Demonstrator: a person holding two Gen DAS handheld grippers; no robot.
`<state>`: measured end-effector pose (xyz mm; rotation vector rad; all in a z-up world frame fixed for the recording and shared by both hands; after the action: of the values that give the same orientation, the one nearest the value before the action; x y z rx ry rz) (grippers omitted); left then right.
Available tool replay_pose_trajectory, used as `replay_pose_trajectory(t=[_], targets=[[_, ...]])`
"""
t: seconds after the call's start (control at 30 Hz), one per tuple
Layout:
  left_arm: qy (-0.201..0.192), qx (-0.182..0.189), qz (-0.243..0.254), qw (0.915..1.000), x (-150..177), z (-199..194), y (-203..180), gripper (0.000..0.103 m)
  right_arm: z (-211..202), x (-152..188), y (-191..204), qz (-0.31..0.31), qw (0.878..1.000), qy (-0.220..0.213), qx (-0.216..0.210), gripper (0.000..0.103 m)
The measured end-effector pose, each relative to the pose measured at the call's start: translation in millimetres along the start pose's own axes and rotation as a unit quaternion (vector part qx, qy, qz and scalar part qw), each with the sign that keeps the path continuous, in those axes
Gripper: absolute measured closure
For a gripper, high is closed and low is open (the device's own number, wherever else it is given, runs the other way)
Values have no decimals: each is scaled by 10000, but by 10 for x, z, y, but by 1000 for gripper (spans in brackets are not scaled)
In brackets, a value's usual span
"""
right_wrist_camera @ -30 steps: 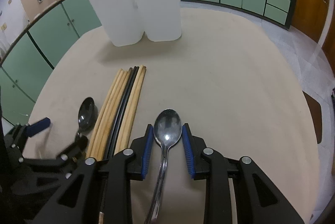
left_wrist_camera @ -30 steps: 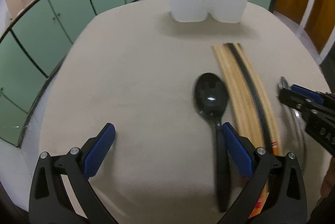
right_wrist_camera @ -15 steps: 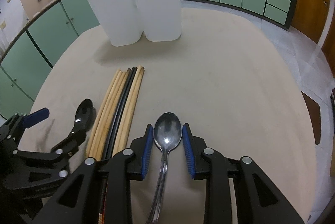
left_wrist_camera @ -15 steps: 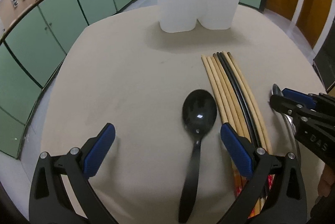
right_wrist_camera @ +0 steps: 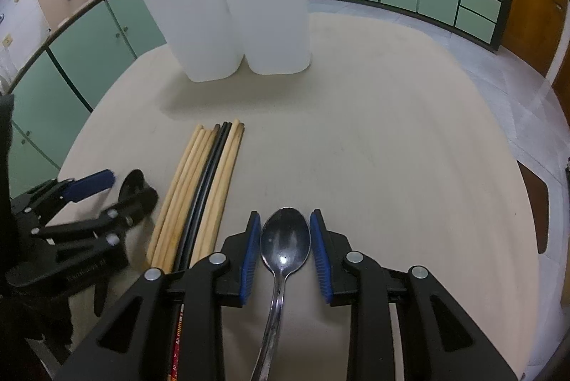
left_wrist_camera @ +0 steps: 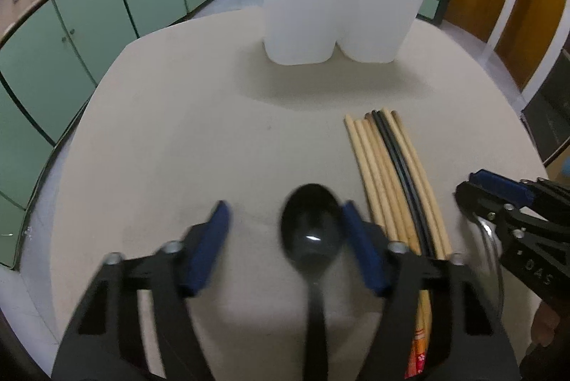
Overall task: Organize utensils
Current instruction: 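Lift both spoons and drop them into the white utensil holder with both tools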
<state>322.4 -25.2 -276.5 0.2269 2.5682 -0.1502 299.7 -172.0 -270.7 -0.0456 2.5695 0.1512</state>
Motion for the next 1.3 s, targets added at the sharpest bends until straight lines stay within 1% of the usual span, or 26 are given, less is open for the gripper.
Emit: replay_pose_trajectory(t=[0.03, 0.07, 0.13, 0.17, 0.23, 0.37, 0.5, 0.6, 0.63, 0.67, 0.73, 0.8, 0.87, 0.97, 1.03, 1.17, 1.3], targets=[[-23, 63, -19, 10000, 0, -12, -5, 61, -7, -4, -3, 17, 10000, -15, -11, 75], [-51, 171, -60, 9998, -4, -31, -11, 69, -27, -14, -12, 43, 10000, -64, -15, 75], [-99, 402, -201, 9989, -6, -79, -22, 69, -93, -40, -20, 48, 9997, -218, -18, 75], [-159, 449, -235, 9986, -28, -95, -62, 69, -150, -62, -23, 28, 9994, -339, -28, 75], [-401, 534, -264, 9974, -79, -206, -70, 69, -284, -115, -25, -25, 9982, -604, -66, 75], [-1127, 702, -306, 9907, -223, -591, -139, 69, -582, -279, -20, -10, 9935, -1095, -313, 75], [-1711, 799, -272, 9816, -390, -888, -253, 69, -889, -488, -22, -35, 9863, -1574, -501, 75], [-2069, 783, -261, 9749, -546, -1048, -296, 69, -1051, -655, -41, 6, 9809, -1846, -613, 75], [-2194, 763, -258, 9723, -659, -1099, -262, 69, -1114, -733, -53, 34, 9785, -1952, -666, 75], [-2261, 754, -256, 9708, -696, -1141, -272, 69, -1168, -814, -63, 45, 9765, -2037, -699, 75], [-2512, 721, -243, 9649, -846, -1221, -306, 69, -1262, -964, -77, 19, 9732, -2182, -725, 75], [-2750, 733, -253, 9583, -1084, -1272, -335, 69, -1357, -1175, -84, -35, 9692, -2355, -726, 75], [-2950, 731, -248, 9524, -1204, -1389, -338, 69, -1470, -1421, -89, -75, 9643, -2552, -704, 75], [-3338, 694, -211, 9399, -1644, -1487, -408, 69, -1616, -1727, -69, -112, 9572, -2793, -745, 75], [-3513, 665, -189, 9337, -1895, -1497, -457, 69, -1679, -1982, -52, -186, 9519, -2991, -638, 75], [-3744, 580, -220, 9252, -2349, -1363, -510, 69, -1565, -2383, -35, -137, 9493, -3097, -525, 75], [-3842, 479, -252, 9217, -2590, -1148, -494, 69, -1300, -2611, -88, -43, 9516, -3054, -346, 75]])
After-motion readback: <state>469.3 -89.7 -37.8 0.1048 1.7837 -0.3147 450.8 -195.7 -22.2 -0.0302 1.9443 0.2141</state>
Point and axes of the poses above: each gripper's, at about its wrist camera, not at the fingertips, and z roughly the way its jaws point, y to its left, x to its underside, the point moved 9 cm from there along z, roughly the way its jaws point, and after that the axes turned 4 degrees about x, right-handed, at the moved point
